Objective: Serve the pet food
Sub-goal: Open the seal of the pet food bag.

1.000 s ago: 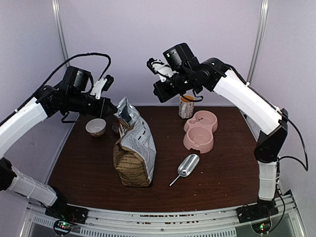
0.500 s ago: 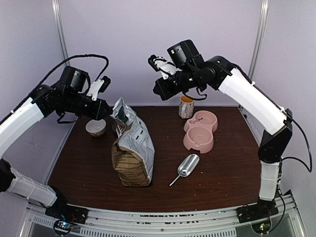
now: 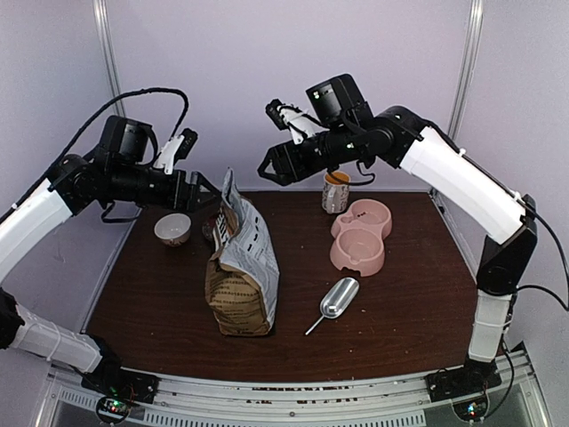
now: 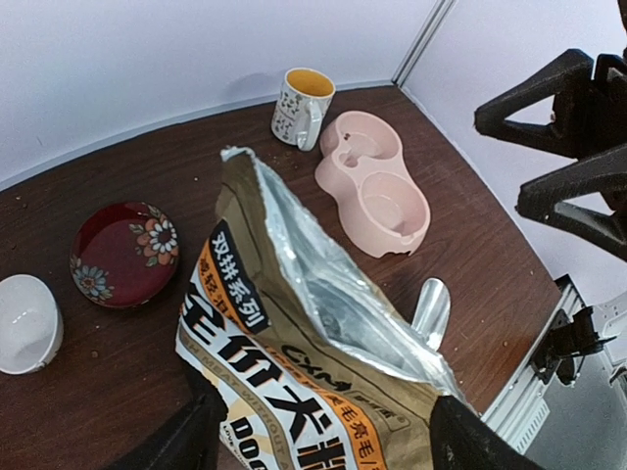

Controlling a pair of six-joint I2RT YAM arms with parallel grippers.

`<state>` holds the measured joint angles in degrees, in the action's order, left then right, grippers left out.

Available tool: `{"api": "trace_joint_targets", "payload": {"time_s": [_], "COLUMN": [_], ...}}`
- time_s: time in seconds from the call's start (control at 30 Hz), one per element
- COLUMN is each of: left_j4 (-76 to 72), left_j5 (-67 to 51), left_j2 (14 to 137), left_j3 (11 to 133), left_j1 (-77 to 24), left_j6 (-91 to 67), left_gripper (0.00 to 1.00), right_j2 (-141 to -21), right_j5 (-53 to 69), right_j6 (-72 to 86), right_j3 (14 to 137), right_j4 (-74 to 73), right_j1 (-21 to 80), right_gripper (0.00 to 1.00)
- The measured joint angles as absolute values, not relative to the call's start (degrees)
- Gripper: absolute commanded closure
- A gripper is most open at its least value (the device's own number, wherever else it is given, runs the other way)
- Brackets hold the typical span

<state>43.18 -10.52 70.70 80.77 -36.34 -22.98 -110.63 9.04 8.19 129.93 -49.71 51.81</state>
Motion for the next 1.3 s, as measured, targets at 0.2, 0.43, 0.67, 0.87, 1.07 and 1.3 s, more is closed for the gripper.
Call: {"api": "trace_joint_targets", "payload": {"time_s": [0.2, 0.43, 0.67, 0.87, 1.07, 1.3], "left_j4": [41.76, 41.12, 38.74, 37.28, 37.17, 36.75], "left_j5": [-10.61, -7.79, -5.45, -4.23, -3.53, -2.50], "left_j2": [71.81, 76.01, 76.73, 77.52, 77.84, 77.78], "left_j3": [80.90, 80.99, 80.99, 80.99, 81.01, 80.60], "left_j1": [-39.64, -40.73, -40.82, -40.82, -40.82, -40.84], "left_j6": [-26.61, -31.64, -34.26, -35.33, -35.90, -36.53], "left_gripper": [0.31, 0.45, 0.45, 0.51, 0.70, 0.91], "right_j2": [-108.38, -107.79, -107.46, -106.72, -106.72, -107.13], "right_j5": [11.86, 13.19, 13.21, 13.23, 13.37, 16.86], "right_j6": [10.35, 12.32, 12.45, 12.43, 12.43, 14.02], "right_j3": [125.10, 117.91, 115.37, 115.24, 115.24, 115.70], "right_j4": [-46.30, -42.48, -41.58, -40.40, -39.55, -38.26], "right_j1": [52.82, 53.49, 53.49, 53.49, 53.49, 53.49], "right_gripper": [0.37, 0.37, 0.37, 0.37, 0.37, 0.37]}}
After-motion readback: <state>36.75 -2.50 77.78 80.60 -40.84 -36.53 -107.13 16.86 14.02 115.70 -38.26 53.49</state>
